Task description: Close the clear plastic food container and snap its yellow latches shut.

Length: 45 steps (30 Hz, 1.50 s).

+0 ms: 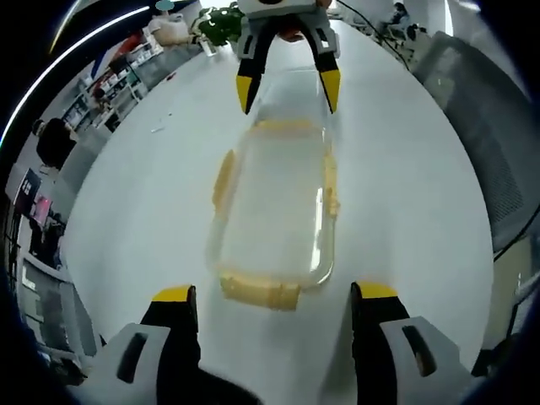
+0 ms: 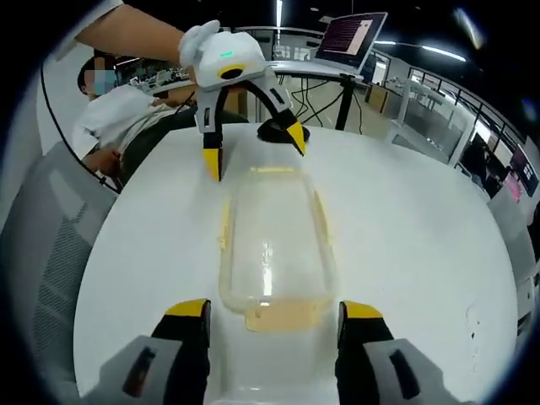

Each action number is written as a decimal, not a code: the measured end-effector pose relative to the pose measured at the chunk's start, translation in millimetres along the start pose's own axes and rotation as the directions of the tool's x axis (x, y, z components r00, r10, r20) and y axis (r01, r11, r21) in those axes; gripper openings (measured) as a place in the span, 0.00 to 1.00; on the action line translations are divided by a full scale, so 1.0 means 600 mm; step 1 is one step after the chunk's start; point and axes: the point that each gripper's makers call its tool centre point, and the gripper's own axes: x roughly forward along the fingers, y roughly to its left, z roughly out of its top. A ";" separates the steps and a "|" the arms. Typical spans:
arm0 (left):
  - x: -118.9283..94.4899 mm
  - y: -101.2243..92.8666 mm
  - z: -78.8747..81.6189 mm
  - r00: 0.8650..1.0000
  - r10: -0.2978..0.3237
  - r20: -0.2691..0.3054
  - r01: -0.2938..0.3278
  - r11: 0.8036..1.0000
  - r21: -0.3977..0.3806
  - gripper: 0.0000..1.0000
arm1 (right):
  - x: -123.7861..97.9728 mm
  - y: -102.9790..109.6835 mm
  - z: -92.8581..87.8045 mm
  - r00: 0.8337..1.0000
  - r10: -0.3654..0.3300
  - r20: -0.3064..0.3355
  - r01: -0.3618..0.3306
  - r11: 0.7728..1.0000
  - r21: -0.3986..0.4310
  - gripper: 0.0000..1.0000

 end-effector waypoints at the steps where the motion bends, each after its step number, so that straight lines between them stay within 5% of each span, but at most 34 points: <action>1: 0.001 0.000 0.000 1.000 -0.005 -0.001 0.005 1.000 0.004 0.73 | 0.002 0.000 -0.002 1.000 0.003 -0.008 -0.003 1.000 -0.002 0.59; 25: 0.016 0.005 0.004 0.992 -0.129 -0.011 0.130 0.992 0.008 0.68 | 0.032 -0.008 -0.025 0.995 0.028 -0.095 -0.029 0.999 -0.016 0.54; 36: 0.018 0.002 -0.006 0.977 -0.207 -0.050 0.207 0.978 -0.008 0.50 | 0.033 -0.008 -0.025 0.994 0.042 -0.096 -0.044 0.999 -0.019 0.44; 45: 0.018 0.002 -0.006 0.972 -0.219 -0.080 0.219 0.976 -0.001 0.47 | 0.032 -0.010 -0.027 0.993 0.042 -0.107 -0.045 0.999 -0.025 0.38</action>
